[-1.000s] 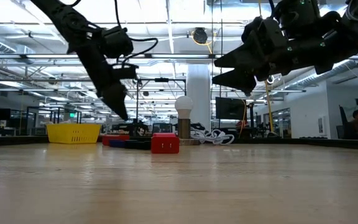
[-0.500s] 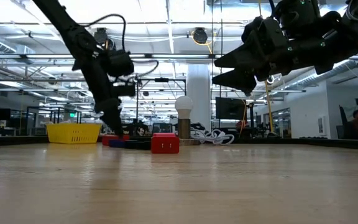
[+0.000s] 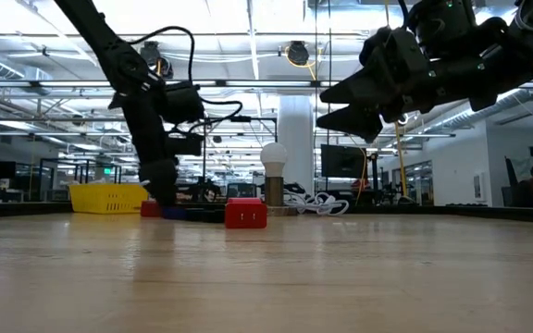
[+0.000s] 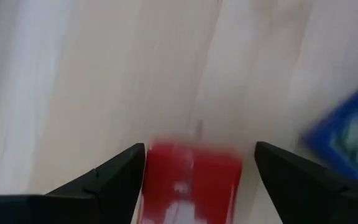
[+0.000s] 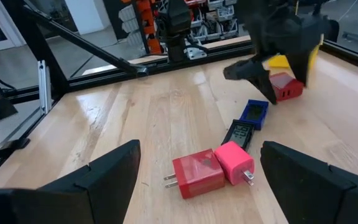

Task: Pick & Place Office items
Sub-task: Put the top red charger adapter into the green bin

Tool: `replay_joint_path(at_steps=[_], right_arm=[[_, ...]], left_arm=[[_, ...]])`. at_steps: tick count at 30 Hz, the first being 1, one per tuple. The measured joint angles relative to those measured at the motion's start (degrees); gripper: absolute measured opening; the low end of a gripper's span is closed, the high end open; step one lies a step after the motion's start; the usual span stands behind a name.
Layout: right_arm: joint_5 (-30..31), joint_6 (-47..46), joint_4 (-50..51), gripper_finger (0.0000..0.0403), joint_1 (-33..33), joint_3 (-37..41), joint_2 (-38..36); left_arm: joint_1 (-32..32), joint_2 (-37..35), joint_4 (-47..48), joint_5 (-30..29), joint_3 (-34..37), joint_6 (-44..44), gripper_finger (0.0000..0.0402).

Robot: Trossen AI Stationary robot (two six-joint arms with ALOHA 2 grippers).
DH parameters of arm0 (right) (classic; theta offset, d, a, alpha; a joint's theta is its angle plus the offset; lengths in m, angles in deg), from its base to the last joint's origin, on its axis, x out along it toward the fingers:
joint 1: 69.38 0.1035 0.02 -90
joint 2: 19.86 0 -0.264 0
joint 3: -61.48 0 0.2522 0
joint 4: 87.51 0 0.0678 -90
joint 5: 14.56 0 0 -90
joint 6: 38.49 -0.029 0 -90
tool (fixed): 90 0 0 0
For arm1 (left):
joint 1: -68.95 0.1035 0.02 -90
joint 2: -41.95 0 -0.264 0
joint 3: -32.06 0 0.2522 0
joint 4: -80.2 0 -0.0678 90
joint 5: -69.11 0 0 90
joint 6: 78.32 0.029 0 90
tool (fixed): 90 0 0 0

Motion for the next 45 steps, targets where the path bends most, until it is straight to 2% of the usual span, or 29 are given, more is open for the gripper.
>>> replay_joint_path(at_steps=[4, 9, 17, 26, 36, 45], right_arm=[[0.02, 0.30, 0.53, 0.0318, 0.00, -0.01, 0.00], [-0.01, 0.32, 1.12, 0.0318, 0.00, 0.01, 0.00], [-0.01, 0.32, 1.12, 0.0318, 0.00, -0.01, 0.00], [-0.01, -0.20, 1.12, 0.0318, 0.00, -0.01, 0.00], [-0.03, -1.17, 0.98, 0.0318, 0.01, -0.01, 0.00], [-0.03, -1.36, 0.84, 0.0318, 0.02, -0.01, 0.00]], left_arm=[[-0.60, -3.72, 3.50, -4.53, 0.16, -3.77, 0.0308], [-0.57, -5.36, 8.49, -4.53, 0.21, -5.59, 0.0308], [-0.18, -5.47, 2.89, -1.94, 1.89, -8.46, 0.0308], [-0.14, -5.47, 2.43, -1.94, 4.46, -10.00, 0.0308], [-0.14, -5.75, -6.67, -1.94, 9.46, -12.19, 0.0308], [-0.14, -5.62, -6.95, -2.32, 9.66, -16.18, 0.0300]])
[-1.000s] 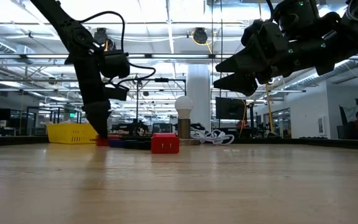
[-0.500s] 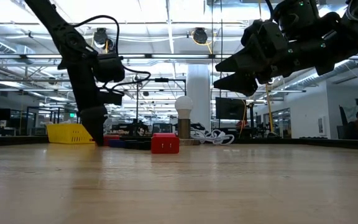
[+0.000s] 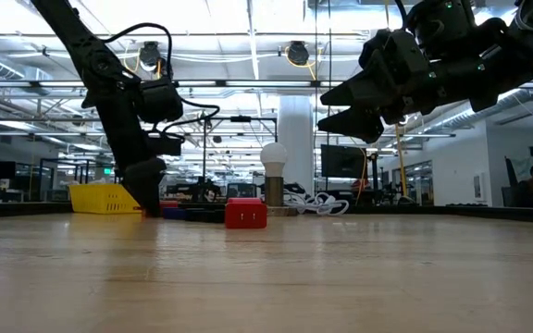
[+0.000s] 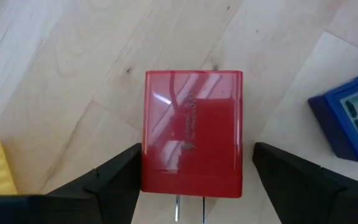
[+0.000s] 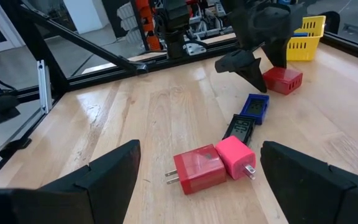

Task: Pick & Place Office items
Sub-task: Put the top red charger adapter into the green bin

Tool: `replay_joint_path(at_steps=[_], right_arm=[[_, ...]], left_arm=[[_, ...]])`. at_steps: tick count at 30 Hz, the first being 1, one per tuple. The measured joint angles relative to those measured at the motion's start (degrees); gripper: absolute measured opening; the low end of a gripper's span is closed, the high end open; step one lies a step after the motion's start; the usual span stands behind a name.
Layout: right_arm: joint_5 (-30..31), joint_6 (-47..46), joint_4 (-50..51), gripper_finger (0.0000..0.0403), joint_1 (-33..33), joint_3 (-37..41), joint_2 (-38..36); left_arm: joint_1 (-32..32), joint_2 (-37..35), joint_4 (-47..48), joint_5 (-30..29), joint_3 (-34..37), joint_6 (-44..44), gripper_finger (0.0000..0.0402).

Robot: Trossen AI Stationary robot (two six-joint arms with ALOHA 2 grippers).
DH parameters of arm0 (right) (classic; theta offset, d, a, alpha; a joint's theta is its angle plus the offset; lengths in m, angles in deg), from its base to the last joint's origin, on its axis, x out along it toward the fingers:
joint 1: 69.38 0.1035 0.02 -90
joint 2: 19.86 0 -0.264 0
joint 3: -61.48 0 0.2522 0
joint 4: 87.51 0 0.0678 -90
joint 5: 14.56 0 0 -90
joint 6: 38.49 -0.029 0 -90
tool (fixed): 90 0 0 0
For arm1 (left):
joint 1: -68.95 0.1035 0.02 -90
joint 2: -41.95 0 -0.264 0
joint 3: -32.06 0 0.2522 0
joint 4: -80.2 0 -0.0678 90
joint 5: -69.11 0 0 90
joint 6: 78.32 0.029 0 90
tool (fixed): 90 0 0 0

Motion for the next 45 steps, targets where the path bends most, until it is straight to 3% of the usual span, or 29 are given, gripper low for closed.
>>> replay_joint_path(at_steps=[7, 12, 21, 27, 31, 39, 45], right_arm=[[0.02, 0.13, -0.22, 0.0318, 0.00, 0.00, 0.00], [0.09, 0.15, -0.24, 0.0318, 0.00, 0.01, 0.00], [0.21, -2.09, -0.74, 0.0318, 0.00, 0.01, 0.00], [0.57, -4.30, -4.21, 0.0318, 0.00, 0.00, 0.00], [2.07, -3.62, -6.96, 0.0318, 0.00, -0.01, 0.02], [9.29, -4.46, -7.17, 0.0318, -0.02, -1.10, 0.92], [9.36, -5.59, -7.22, 0.0318, 0.00, -5.27, 5.70]], left_arm=[[-0.22, 0.04, -0.91, -0.98, 0.04, 0.16, 0.0212], [-1.74, -0.67, 0.34, -4.53, -1.05, 3.37, 0.0212], [-12.86, -6.29, 4.18, -21.87, -5.77, 12.77, 0.0212], [-23.03, -6.30, 0.29, -31.59, -8.56, 22.46, 0.0212], [-28.79, -6.18, -7.36, -37.86, -9.07, 30.90, 0.0212], [-35.28, -5.96, -19.59, -39.70, -9.09, 41.34, 0.0212], [-38.24, -1.84, -27.56, -39.40, -9.11, 45.08, 0.0212]])
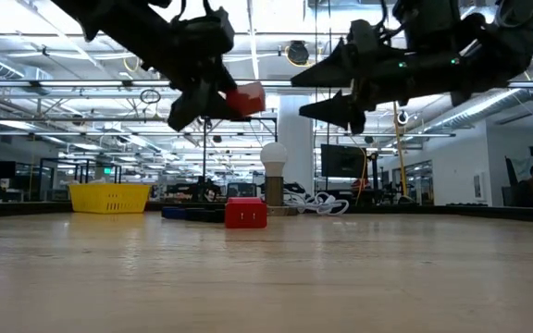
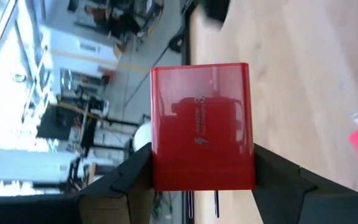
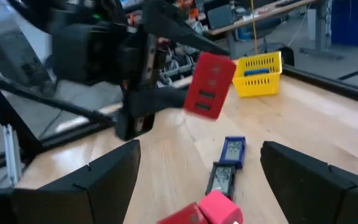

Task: Pick & Place Office items
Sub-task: Put the top red charger adapter into the green bin

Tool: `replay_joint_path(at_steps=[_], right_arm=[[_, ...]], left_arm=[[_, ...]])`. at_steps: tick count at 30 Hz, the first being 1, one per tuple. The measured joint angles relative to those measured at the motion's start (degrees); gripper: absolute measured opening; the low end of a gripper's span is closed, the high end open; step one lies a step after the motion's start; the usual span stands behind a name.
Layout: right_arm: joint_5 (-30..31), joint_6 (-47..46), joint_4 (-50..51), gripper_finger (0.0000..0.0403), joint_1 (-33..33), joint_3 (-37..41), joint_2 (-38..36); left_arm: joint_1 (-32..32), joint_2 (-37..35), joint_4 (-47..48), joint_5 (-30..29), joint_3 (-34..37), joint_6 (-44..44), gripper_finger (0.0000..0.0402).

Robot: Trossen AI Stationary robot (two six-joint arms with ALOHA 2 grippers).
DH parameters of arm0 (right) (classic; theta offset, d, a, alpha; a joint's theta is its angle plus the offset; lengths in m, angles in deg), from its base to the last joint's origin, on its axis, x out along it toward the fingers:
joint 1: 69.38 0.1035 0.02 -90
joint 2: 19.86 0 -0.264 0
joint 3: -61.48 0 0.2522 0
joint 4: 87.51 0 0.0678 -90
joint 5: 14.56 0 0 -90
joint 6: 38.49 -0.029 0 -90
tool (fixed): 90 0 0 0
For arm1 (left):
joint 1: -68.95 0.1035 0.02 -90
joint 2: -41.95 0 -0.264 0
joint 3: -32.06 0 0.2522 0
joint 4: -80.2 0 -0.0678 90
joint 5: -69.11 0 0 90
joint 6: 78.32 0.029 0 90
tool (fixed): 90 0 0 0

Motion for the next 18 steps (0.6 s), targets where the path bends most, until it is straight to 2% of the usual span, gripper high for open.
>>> replay_joint_path(at_steps=[3, 11, 18], right_arm=[[-0.13, 0.78, 0.30, 0.0318, 0.00, -1.91, 2.30], [0.15, 1.29, -0.84, 0.0318, 0.00, -2.69, 2.63], [1.72, 1.52, -1.02, 0.0318, -0.09, -2.60, 2.52]], left_arm=[[-1.08, 3.24, -1.59, -0.61, -0.40, 1.76, 0.0212], [-2.16, 11.84, -1.25, -5.48, -8.11, 5.71, 0.0212], [-2.66, 14.45, -0.46, -10.65, -12.18, 9.61, 0.0212]])
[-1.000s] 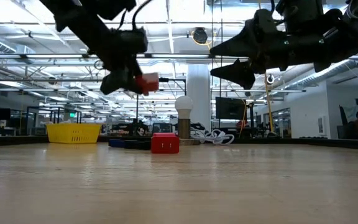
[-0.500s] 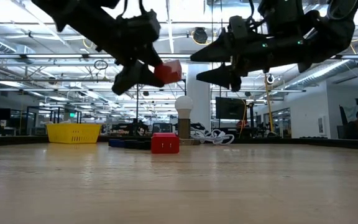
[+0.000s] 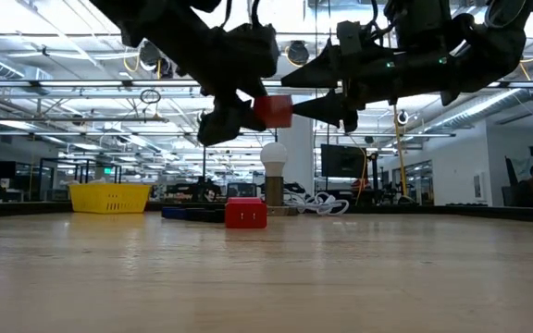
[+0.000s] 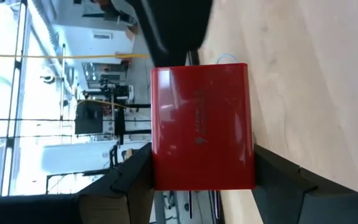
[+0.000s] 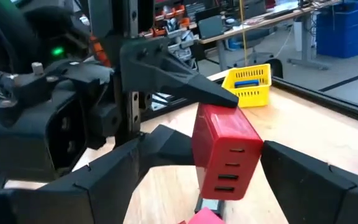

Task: Pick & Place Office items
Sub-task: Put the top red charger adapter into the green bin

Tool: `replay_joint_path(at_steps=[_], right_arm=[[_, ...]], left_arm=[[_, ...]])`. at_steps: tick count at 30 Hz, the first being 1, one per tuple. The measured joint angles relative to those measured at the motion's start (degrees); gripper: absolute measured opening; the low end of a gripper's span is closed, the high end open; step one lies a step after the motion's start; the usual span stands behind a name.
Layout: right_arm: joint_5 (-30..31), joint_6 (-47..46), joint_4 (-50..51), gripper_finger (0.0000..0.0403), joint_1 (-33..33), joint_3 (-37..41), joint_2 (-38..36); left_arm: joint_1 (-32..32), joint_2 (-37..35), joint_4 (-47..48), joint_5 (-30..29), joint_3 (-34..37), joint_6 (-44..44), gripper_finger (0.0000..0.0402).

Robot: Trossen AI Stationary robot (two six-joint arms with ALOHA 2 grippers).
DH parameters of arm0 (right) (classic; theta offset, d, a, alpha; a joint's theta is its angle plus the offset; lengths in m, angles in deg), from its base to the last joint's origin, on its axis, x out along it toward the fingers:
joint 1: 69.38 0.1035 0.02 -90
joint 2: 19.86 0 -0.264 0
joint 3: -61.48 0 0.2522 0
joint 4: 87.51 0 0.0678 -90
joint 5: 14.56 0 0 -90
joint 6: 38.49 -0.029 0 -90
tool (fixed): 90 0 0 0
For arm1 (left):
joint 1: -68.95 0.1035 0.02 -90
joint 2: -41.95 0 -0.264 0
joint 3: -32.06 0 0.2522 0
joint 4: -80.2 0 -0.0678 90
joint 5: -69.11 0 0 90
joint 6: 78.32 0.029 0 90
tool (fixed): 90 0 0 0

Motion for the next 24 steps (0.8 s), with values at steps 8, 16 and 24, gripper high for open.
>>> replay_joint_path(at_steps=[8, 16, 24], right_arm=[[-0.82, 0.19, 0.87, 0.0318, 0.09, 0.11, 0.11], [-0.94, 0.13, -0.27, 0.0318, 0.13, 0.13, 0.13], [-3.48, -0.19, -1.48, 0.0317, 0.09, 0.13, 0.11]], left_arm=[[-2.97, -1.12, -2.18, -1.63, -0.19, -1.70, 0.0212], [-4.82, -1.38, -2.25, 0.98, -0.26, -4.07, 0.0212], [-4.93, -1.38, -2.28, 2.94, -0.24, -6.77, 0.0212]])
